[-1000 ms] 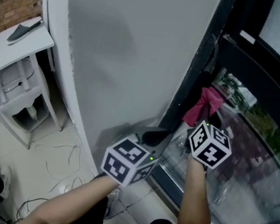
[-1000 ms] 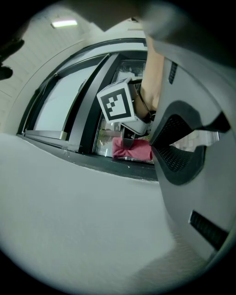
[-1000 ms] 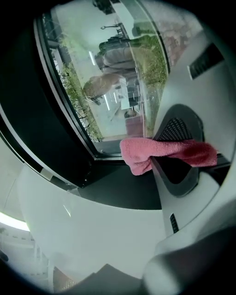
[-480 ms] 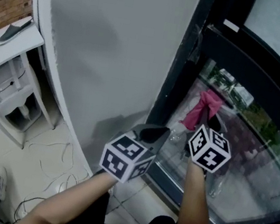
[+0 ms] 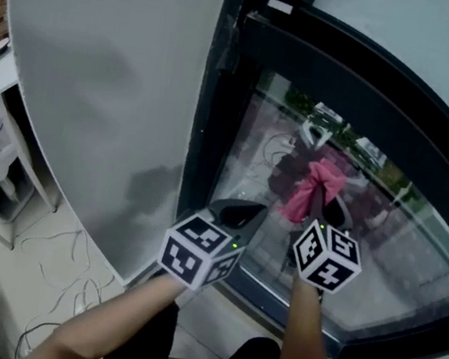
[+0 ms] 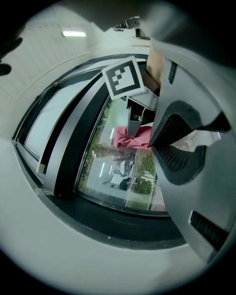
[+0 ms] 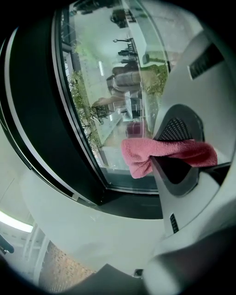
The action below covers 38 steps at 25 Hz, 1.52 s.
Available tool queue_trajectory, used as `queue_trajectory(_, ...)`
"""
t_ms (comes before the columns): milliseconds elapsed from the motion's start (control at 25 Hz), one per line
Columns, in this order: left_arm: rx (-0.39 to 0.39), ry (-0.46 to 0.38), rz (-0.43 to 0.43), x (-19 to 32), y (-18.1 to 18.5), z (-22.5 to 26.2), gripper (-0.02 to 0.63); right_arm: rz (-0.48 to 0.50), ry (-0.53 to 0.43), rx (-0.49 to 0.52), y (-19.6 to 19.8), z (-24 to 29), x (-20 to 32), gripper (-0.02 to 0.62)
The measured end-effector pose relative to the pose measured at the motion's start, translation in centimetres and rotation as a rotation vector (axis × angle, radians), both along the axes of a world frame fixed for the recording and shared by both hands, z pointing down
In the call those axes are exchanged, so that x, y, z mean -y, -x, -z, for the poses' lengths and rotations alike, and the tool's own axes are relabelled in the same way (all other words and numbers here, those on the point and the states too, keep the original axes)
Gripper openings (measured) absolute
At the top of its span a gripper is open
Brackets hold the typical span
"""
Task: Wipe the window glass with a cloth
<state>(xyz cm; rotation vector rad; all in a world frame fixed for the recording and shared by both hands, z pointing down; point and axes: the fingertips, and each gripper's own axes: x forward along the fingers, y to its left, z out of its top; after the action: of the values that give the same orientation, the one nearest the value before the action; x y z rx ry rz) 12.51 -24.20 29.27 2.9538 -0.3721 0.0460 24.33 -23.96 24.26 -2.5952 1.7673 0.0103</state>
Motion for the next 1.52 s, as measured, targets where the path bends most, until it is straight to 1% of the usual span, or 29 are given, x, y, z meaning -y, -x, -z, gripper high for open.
queue_trajectory(280,0.022,-0.002,-0.094,-5.1,-5.9,-0.3,0.006,-0.072,-0.001,-0.002,-5.1,-0.4,-7.5,0.061)
queue_trajectory(840,0.070,-0.013,-0.330,-18.5,-17.4,-2.1,0.006,-0.313,-0.025,0.021,-16.3,-0.9,-24.8,0.060)
queue_trajectory(1080,0.084,-0.017,-0.429,-24.6,-21.2,-2.6,0.006,-0.421,-0.020,0.021,-20.5,-1.3,-31.8,0.060)
queue_trajectory(1360,0.101,-0.023,-0.520,-30.8,-24.8,-3.5,0.006,-0.542,-0.016,0.022,-25.6,-1.7,-39.7,0.060)
queue_trajectory(1520,0.110,-0.034,-0.560,-33.4,-26.6,-3.8,0.006,-0.607,-0.030,0.029,-28.3,-1.6,-43.9,0.060)
